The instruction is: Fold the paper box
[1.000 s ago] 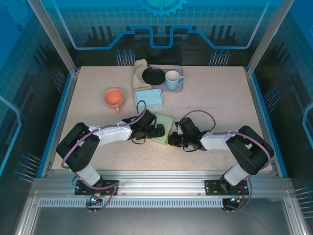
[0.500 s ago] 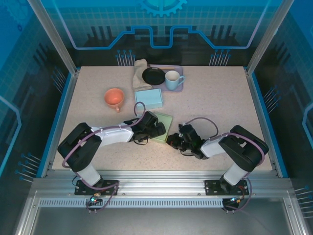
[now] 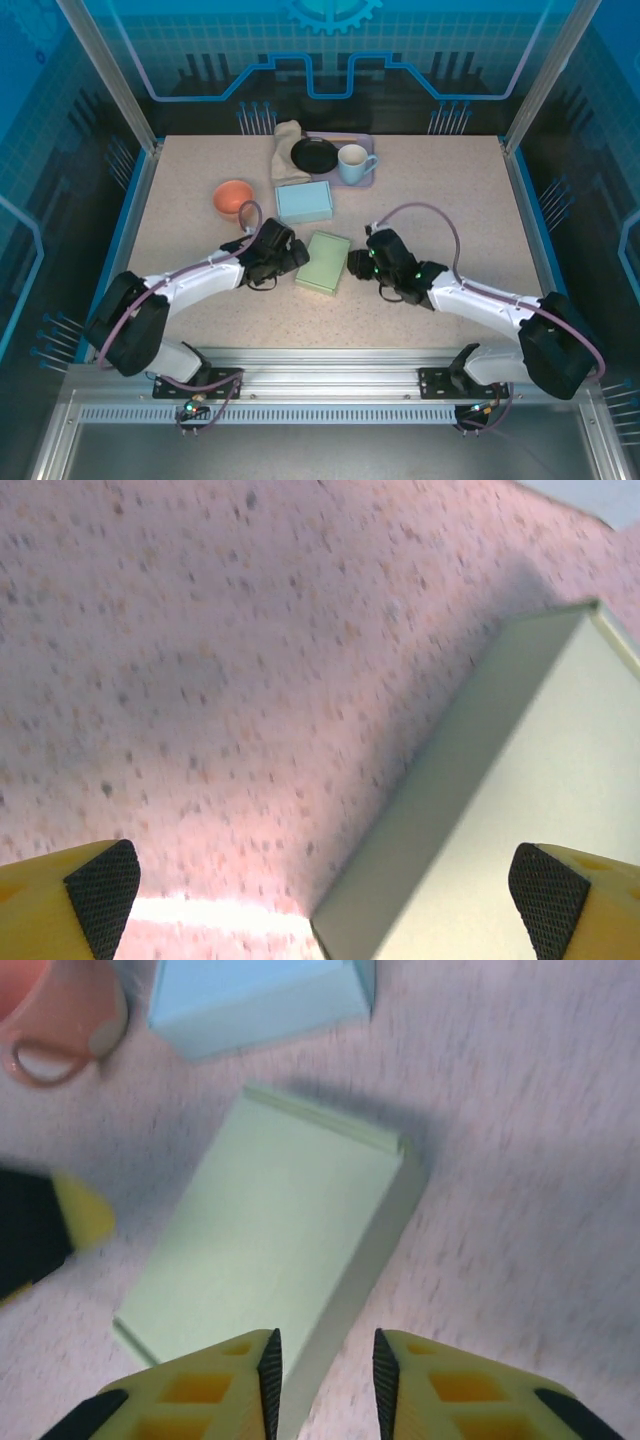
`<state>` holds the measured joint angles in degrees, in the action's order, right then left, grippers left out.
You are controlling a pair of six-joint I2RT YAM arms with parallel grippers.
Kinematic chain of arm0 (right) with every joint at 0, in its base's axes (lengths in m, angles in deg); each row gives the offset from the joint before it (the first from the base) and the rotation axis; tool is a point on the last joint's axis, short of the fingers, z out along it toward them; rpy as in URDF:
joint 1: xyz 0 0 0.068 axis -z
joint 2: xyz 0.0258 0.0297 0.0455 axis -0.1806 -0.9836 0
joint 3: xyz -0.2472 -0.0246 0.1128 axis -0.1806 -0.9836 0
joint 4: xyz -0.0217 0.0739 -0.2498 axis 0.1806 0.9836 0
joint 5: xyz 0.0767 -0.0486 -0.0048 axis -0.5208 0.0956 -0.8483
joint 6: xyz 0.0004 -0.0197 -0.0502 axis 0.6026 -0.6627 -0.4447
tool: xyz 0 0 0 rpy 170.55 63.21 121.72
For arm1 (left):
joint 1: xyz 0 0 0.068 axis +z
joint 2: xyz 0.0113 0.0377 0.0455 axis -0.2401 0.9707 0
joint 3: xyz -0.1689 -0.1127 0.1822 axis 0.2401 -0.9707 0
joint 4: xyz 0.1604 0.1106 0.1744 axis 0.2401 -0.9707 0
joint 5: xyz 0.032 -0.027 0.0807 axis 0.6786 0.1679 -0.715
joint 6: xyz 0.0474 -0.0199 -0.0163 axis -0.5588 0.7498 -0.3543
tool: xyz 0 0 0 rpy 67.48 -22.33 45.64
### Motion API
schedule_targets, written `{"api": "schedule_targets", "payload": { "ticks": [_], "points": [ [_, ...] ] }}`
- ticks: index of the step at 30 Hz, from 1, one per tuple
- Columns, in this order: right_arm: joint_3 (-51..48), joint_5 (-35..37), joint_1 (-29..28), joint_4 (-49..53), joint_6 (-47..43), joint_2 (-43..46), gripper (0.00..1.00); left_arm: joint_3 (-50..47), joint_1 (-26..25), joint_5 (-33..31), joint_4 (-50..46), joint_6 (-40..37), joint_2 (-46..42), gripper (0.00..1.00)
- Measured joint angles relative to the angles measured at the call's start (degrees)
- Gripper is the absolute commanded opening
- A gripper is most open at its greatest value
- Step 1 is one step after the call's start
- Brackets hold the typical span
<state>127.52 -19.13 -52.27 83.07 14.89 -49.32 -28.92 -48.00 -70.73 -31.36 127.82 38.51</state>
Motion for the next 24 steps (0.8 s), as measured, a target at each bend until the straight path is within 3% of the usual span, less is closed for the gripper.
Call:
{"api": "schedule_targets", "payload": {
  "ticks": [7,17,24],
  "points": [
    [13.68,-2.54,5.95,4.17,-18.47,-14.01,0.45,-4.83,-10.95,0.02,4.98,7.69,-1.53,0.98],
    [23.63,-16.94,12.15,4.28,-26.01,-30.05,0.47,-5.38,-11.06,-0.55,12.46,13.51,1.6,0.94],
    [23.23,-22.51,12.31,1.97,-24.33,-32.65,0.47,-3.69,-11.02,-0.02,13.68,14.29,4.61,0.9]
  ]
}}
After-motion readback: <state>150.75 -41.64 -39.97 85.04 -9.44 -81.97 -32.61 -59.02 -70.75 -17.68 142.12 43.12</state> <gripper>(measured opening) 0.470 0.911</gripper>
